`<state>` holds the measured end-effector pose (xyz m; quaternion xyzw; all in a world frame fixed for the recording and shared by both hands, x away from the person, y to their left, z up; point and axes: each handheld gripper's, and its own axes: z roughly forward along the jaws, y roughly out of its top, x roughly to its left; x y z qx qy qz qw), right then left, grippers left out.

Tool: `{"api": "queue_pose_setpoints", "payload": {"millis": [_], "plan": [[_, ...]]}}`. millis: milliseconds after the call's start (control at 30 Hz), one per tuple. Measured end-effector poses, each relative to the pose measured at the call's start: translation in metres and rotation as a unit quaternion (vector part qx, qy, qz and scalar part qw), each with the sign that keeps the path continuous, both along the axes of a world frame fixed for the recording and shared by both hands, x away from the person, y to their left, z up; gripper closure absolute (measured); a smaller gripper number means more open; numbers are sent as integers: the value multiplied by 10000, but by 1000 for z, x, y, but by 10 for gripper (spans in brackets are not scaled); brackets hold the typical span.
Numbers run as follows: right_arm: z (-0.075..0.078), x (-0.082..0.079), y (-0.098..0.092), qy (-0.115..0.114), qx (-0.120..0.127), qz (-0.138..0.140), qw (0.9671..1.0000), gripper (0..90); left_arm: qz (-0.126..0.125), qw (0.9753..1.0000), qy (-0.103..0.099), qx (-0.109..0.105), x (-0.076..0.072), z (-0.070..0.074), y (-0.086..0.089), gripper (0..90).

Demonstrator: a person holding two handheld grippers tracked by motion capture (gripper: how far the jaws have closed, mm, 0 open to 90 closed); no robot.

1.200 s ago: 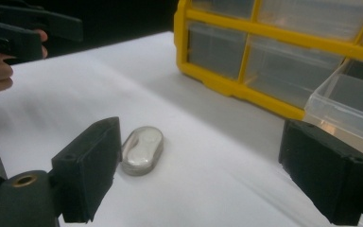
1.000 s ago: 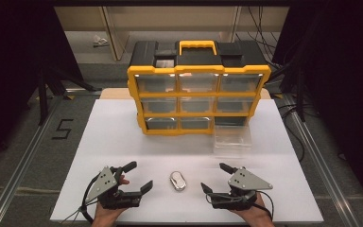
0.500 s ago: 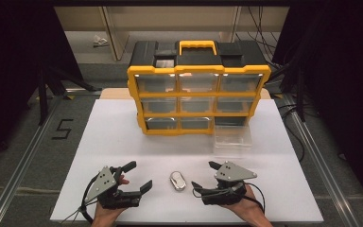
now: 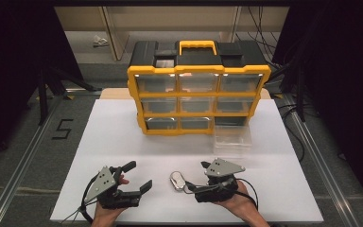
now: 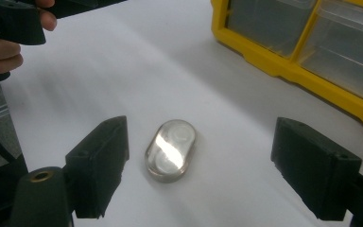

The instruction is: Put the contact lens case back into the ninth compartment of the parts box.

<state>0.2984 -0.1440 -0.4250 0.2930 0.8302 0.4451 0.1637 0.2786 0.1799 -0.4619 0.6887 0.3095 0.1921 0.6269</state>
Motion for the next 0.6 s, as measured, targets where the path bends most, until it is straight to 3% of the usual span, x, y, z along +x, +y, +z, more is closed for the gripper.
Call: {"api": "queue_pose_setpoints", "payload": {"millis": [600], "plan": [[-11, 14, 28, 418, -436, 66, 9982, 226, -10, 10000, -11, -13, 0, 0, 0, 134]]}}
